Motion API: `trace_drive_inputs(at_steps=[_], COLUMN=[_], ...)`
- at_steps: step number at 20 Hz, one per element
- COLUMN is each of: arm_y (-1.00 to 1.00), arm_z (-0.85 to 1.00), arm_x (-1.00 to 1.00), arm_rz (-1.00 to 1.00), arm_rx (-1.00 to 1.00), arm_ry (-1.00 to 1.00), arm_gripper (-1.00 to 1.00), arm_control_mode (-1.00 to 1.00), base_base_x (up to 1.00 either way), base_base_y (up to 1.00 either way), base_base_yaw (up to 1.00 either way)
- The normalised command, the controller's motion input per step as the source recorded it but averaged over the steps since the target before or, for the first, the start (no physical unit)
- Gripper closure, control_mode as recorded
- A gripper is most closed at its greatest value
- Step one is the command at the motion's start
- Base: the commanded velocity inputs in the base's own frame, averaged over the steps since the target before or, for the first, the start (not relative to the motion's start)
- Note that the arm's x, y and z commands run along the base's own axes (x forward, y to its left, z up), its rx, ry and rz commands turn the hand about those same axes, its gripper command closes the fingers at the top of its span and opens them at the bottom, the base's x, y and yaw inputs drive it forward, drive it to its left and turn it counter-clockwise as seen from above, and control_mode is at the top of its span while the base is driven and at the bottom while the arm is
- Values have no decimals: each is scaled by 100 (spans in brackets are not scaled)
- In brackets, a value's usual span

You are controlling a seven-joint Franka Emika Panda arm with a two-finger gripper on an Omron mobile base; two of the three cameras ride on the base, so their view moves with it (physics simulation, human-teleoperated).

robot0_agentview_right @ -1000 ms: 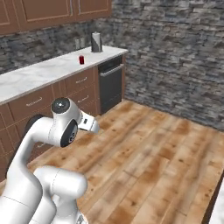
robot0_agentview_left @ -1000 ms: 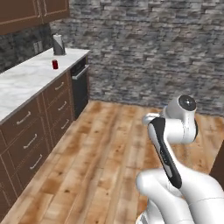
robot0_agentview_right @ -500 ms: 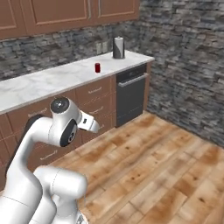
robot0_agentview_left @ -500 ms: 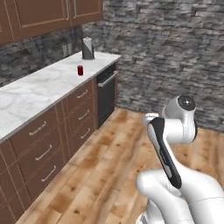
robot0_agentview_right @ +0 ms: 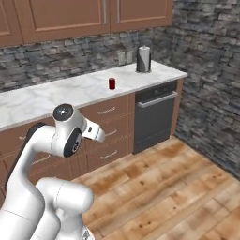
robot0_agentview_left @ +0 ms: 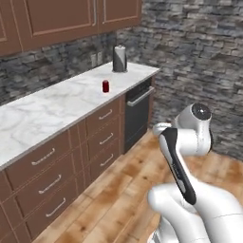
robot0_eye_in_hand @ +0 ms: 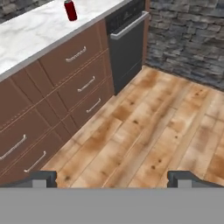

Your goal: Four empty soda cans are scattered around the kitchen. Gather all the cans and cluster them next to the stove for recycling.

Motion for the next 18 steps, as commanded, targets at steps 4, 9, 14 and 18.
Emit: trace_drive_inputs(at_steps=[4,9,14,18], arm_y=[0,0,0,0], arm_z=[0,0,0,0], arm_x=[0,0,0,0], arm_rz=[0,0,0,0], arm_rx=[0,0,0,0], arm_ry=[0,0,0,0], arm_gripper=[-100,-100,-100,-100], arm_control_mode=[100,100,100,100], base_base_x=[98,97,100,99], base_base_y=[-79,-81,-76,-72], base_base_yaw=[22,42,44,44])
